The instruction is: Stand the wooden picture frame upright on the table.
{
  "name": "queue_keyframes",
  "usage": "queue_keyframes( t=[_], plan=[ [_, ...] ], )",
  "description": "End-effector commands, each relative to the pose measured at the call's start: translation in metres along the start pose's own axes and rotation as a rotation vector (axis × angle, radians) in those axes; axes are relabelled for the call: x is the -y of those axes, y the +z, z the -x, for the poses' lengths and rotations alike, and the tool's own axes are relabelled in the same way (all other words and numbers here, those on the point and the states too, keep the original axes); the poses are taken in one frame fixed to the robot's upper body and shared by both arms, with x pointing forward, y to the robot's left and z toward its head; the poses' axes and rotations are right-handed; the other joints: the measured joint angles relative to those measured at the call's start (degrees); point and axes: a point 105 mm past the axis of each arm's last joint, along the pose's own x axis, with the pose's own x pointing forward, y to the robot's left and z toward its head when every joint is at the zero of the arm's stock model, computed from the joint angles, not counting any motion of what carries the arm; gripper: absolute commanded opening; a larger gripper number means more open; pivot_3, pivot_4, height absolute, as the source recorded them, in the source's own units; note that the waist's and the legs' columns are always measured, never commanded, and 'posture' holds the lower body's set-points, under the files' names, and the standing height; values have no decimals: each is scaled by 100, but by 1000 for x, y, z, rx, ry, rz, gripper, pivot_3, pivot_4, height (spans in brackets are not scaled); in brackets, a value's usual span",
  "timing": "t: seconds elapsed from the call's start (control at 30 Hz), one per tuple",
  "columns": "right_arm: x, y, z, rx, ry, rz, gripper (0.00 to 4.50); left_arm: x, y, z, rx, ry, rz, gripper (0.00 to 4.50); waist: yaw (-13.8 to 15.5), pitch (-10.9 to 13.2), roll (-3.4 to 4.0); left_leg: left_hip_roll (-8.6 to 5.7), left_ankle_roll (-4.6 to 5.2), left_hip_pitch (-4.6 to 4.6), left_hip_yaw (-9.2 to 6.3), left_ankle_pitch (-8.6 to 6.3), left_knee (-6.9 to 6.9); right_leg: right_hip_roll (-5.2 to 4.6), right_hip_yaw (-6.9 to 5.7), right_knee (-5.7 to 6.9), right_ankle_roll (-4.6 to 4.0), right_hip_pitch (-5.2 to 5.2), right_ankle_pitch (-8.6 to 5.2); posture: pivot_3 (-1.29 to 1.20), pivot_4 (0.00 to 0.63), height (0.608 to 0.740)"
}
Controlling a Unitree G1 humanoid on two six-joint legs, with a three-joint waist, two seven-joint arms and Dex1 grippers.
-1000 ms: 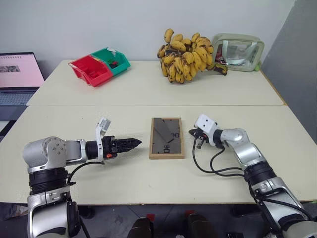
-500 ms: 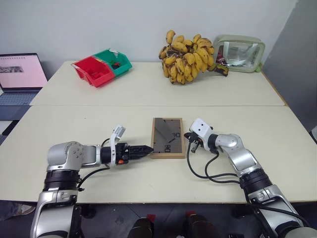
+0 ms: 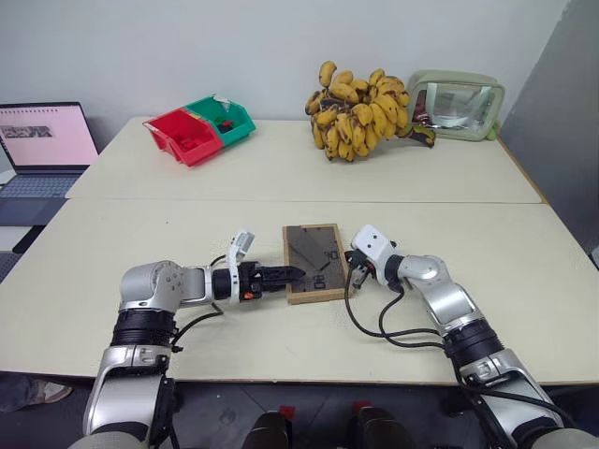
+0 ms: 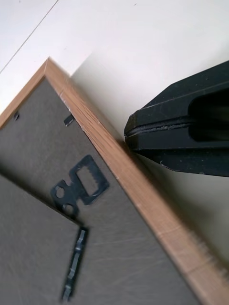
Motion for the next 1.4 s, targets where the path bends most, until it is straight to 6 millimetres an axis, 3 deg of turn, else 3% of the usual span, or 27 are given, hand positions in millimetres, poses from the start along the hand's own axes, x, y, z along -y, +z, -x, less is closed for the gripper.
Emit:
queue_keyframes(
  t=[0.03, 0.37, 0.93, 1.1, 1.23, 1.3, 1.4],
  plan=[
    [-2, 12, 0, 30, -11, 4, 0, -1, -20, -12, -60, -10, 62, 4481, 9, 0, 0, 0, 0, 0, 0, 0, 0, 0, 0, 0, 0, 0, 0, 0, 150, 740],
    [-1, 13, 0, 27, -32, -27, 0, 0, -24, -15, -49, -1, 47, 4481, 7, 0, 0, 0, 0, 0, -1, 0, -3, -1, -2, -6, 0, 0, 0, 0, 150, 740],
    [-8, 18, 4, 49, -21, -69, 0, -2, -4, -18, 79, 17, 2, 1529, 10, 1, -1, 1, 0, -11, -5, 0, -7, -1, -6, -22, 1, -2, 1, 0, 150, 740],
    [0, 18, 12, 54, -31, -88, 0, 1, 11, -12, 109, 49, -54, 1310, 9, 2, -3, 4, 0, -12, -5, 0, -7, 2, -6, -30, 3, -2, 1, 0, 150, 740],
    [32, 15, 38, 40, -65, -61, 0, 20, 27, 3, 94, 28, -203, 1304, -2, 7, -7, 4, 0, -19, -6, 0, -7, 3, -7, -40, 5, -4, 3, 0, 150, 740],
    [41, 19, 48, 57, -55, -80, 347, 25, 33, 11, 90, 35, -261, 1304, -10, 8, -7, 4, 0, -30, -6, 0, -7, 6, -7, -42, 8, -13, 4, 0, 150, 740],
    [49, 41, 66, 123, 22, -108, 1074, 32, 42, 25, 84, 42, -349, 1304, -29, 9, -7, 3, 0, -32, -2, 0, -15, 5, -5, -45, 7, -20, 4, 0, 150, 740]
  ],
)
